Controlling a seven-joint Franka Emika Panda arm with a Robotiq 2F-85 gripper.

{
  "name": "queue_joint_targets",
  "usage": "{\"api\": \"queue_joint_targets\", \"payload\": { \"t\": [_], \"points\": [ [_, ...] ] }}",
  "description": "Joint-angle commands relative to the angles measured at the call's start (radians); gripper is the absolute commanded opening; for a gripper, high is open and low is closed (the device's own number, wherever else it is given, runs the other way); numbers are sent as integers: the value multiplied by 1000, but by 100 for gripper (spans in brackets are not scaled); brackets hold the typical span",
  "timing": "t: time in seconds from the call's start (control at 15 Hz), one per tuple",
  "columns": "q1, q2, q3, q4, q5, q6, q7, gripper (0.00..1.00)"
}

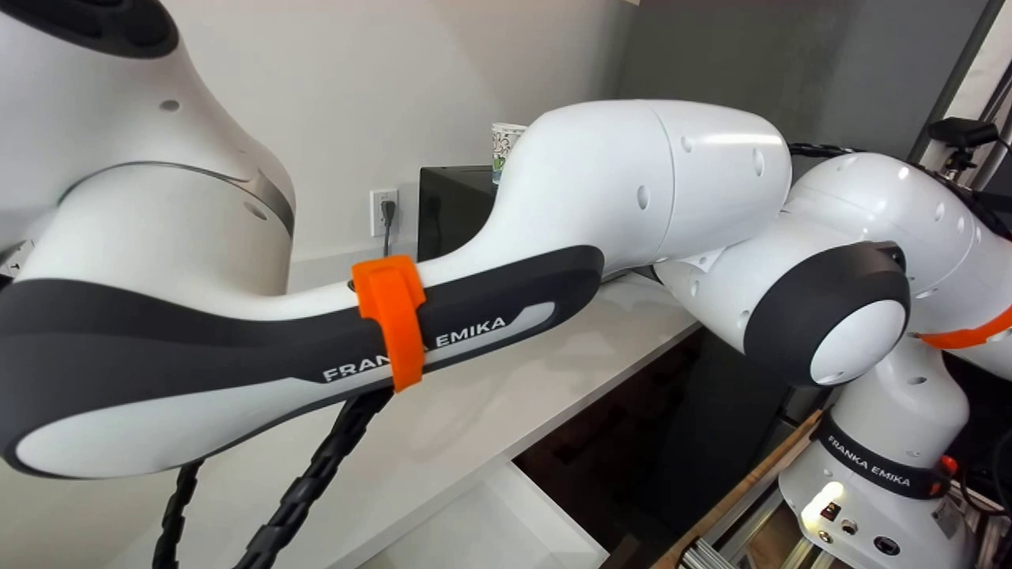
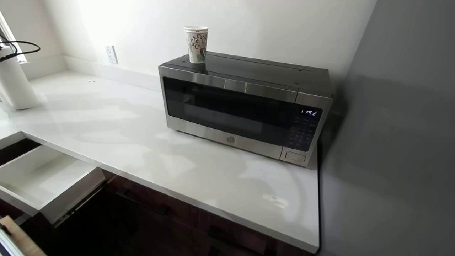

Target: Put the paper roll on the microwave

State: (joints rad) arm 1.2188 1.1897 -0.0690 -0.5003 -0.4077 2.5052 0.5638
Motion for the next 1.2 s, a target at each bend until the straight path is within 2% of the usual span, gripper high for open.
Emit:
{"api": "queue_joint_targets", "payload": {
  "t": [0.0,0.27,0.67,1.13],
  "points": [
    [-3,22,26,24,28,-4,-31,0],
    [6,-13,51,17,34,-51,-44,0],
    [10,-65,5,11,3,-185,8,1],
    [4,-72,25,5,26,-315,-27,1]
  ]
}}
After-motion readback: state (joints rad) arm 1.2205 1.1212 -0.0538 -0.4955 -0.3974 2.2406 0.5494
